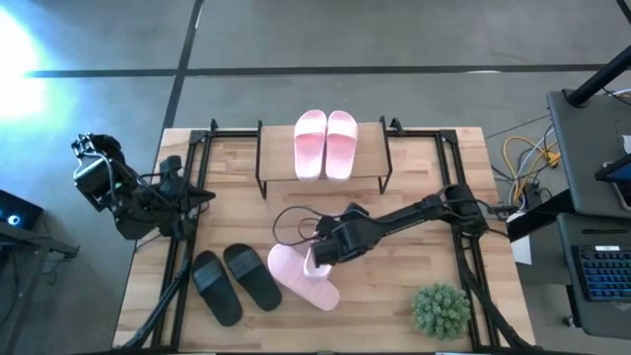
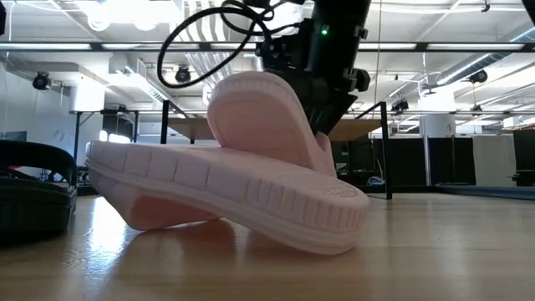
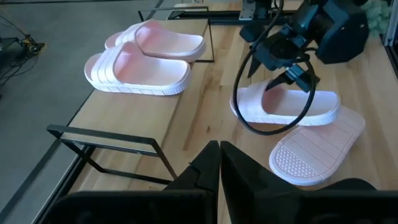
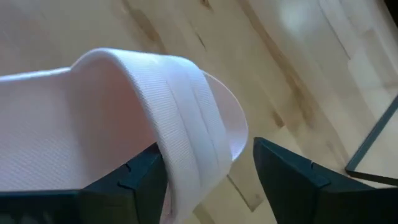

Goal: Pick and place slides into the shelf
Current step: Put the pink slide under the shelf

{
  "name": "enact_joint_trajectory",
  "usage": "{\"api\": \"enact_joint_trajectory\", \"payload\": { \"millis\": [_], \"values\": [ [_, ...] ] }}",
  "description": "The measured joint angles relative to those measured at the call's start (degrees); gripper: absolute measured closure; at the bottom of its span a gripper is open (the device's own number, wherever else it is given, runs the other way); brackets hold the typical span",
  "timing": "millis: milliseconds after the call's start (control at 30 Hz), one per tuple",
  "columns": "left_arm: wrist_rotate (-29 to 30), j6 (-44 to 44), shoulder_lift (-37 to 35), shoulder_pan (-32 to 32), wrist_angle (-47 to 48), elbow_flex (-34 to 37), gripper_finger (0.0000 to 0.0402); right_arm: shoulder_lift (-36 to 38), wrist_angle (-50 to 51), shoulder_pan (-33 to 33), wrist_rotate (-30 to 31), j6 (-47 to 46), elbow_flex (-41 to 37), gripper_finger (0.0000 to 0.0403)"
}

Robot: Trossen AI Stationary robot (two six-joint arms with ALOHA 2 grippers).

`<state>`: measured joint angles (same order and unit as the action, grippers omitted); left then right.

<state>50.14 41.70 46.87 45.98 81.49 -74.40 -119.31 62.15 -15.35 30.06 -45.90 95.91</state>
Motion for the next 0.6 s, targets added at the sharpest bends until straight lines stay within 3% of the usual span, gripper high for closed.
{"api": "enact_joint_trajectory", "payload": {
  "millis": [133, 367, 600],
  "values": [
    [0.07, 0.3, -1.16, 0.0, -0.02, 1.14, 0.0402, 0.0, 0.06, 1.44, -0.02, 2.35, -0.17, 0.0229],
    [0.09, 4.24, -3.08, 0.02, -0.01, 5.02, 0.0402, 0.0, 0.39, 3.0, 4.2, 6.28, -0.17, 0.0379],
    [0.1, 6.07, -4.17, 0.0, -0.2, 7.05, 0.0402, 0.0, 7.47, 3.96, 11.95, 6.32, -0.24, 0.0393]
  ]
}}
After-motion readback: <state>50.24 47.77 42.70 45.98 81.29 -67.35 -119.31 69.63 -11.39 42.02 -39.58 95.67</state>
